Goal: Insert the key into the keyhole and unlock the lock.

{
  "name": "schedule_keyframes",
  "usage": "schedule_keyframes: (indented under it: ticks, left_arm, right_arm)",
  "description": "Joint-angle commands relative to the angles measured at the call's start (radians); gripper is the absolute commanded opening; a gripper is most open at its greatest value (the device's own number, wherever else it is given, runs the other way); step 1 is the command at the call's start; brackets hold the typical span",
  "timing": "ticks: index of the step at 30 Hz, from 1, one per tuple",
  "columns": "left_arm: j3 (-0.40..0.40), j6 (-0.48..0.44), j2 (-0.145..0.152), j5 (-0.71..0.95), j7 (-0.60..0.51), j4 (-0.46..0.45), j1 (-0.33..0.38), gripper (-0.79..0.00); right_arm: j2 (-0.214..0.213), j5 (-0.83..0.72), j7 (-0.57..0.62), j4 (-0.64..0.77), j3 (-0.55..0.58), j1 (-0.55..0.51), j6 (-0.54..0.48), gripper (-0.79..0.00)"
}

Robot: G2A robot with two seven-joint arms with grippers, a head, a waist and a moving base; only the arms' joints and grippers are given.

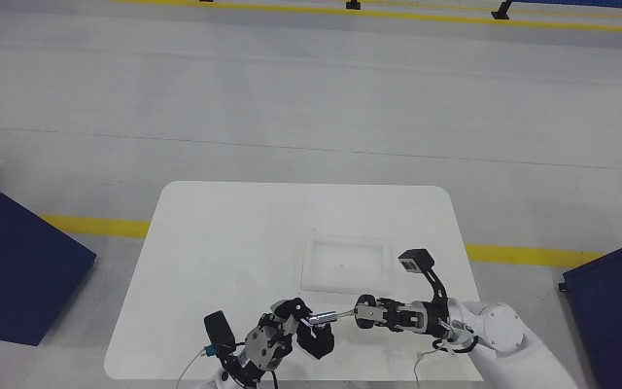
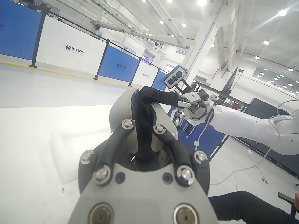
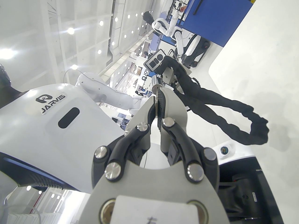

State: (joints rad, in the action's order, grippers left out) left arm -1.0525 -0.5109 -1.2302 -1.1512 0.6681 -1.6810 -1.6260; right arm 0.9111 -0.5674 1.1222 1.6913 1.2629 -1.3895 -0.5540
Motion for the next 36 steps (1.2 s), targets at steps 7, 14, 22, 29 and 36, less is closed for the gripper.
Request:
schedule_keyframes:
  ticks: [7, 14, 22, 29, 36]
  left_arm:
    - [0.0, 0.0, 0.0, 0.0, 0.0, 0.0, 0.0, -0.785]
    - [0.0, 0.0, 0.0, 0.0, 0.0, 0.0, 0.0, -0.785]
    - [0.001, 0.01, -0.001, 0.009, -0.013, -0.006, 0.001, -0.785]
    - [-0.001, 0.051, -0.003, 0.012, -0.026, -0.02, -0.002, -0.785]
    - [-0.001, 0.064, -0.003, -0.022, -0.028, -0.021, -0.001, -0.785]
  right_arm:
    - [0.003, 0.011, -0.004, 0.003, -0.001, 0.002, 0.0, -0.785]
    - [0.006, 0.025, -0.014, 0.011, -0.006, -0.001, 0.002, -0.785]
    - [0.008, 0.043, -0.036, 0.027, -0.004, -0.014, 0.015, -0.785]
    - [0.01, 0.061, -0.056, 0.048, -0.006, -0.028, 0.034, -0.785]
    - [0.012, 0.071, -0.067, 0.06, -0.006, -0.035, 0.046, -0.785]
